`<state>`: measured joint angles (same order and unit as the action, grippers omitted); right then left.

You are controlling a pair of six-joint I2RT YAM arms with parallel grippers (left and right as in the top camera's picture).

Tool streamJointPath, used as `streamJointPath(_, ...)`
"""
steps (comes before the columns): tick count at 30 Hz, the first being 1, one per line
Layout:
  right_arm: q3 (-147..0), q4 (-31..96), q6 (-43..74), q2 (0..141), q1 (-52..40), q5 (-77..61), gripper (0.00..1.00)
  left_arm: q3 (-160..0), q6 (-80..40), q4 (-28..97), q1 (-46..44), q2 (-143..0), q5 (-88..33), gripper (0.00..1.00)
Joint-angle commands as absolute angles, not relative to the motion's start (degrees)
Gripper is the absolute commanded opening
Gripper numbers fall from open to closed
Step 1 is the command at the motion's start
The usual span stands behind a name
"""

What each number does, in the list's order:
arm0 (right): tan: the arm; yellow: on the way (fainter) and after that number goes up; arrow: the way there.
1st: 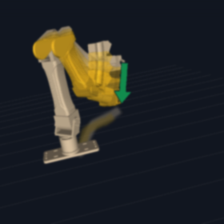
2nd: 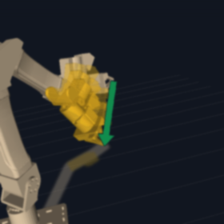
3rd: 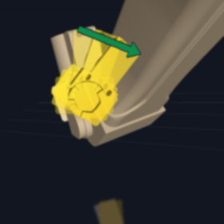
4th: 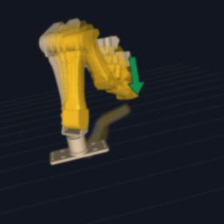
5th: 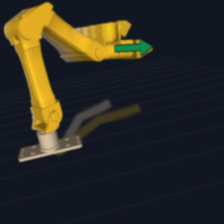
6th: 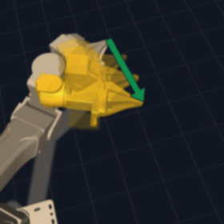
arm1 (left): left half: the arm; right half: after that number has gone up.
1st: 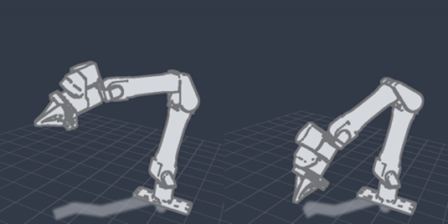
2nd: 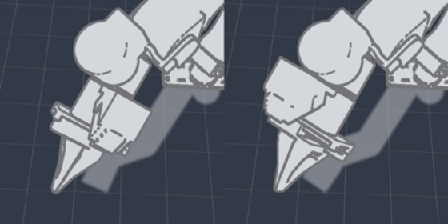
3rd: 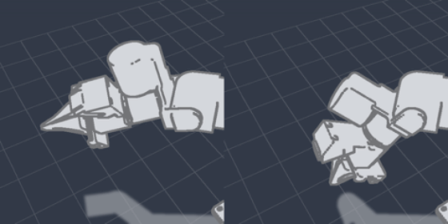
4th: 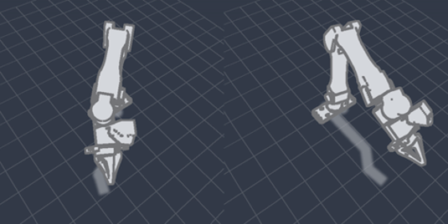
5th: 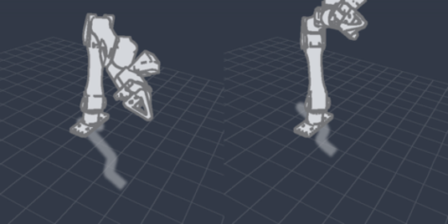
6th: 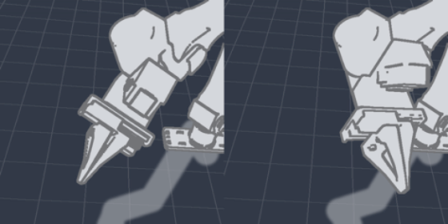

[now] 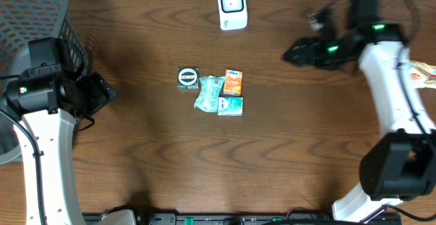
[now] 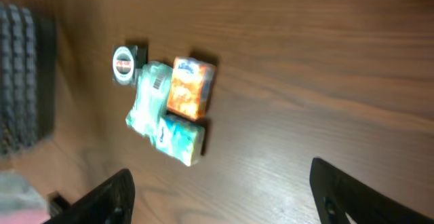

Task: Scan the item barcode
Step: 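Move the right gripper back over the green Kleenex pack, then lower the right gripper and grasp the green Kleenex pack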

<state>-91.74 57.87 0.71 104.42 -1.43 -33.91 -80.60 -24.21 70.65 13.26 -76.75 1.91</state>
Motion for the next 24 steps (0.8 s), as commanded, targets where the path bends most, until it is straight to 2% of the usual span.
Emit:
streamJointPath(1, -87.4, 54.5, 2.1, 104.6, -7.5, -32.6, 0.72, -80.5, -24.5, 70.9, 13.4, -76.5, 2.8, 0.97)
streamJointPath(8, -81.8, 45.5, 16.8, 104.6, -18.5, -26.0, 0.49, -80.5, -24.5, 70.9, 13.4, -76.5, 2.8, 0.98)
streamJointPath(14, -77.4, 40.5, 30.0, 104.6, -26.6, -13.8, 0.44, -80.5, -24.5, 70.9, 13.4, -76.5, 2.8, 0.97)
streamJointPath(20, -72.8, 37.3, 37.3, 104.7, -32.8, -7.9, 0.24, -80.5, -24.5, 70.9, 13.4, -76.5, 2.8, 0.98)
streamJointPath(24, -69.6, 34.9, 41.6, 104.7, -35.3, -5.0, 0.18, -80.5, -24.5, 70.9, 13.4, -76.5, 2.8, 0.98)
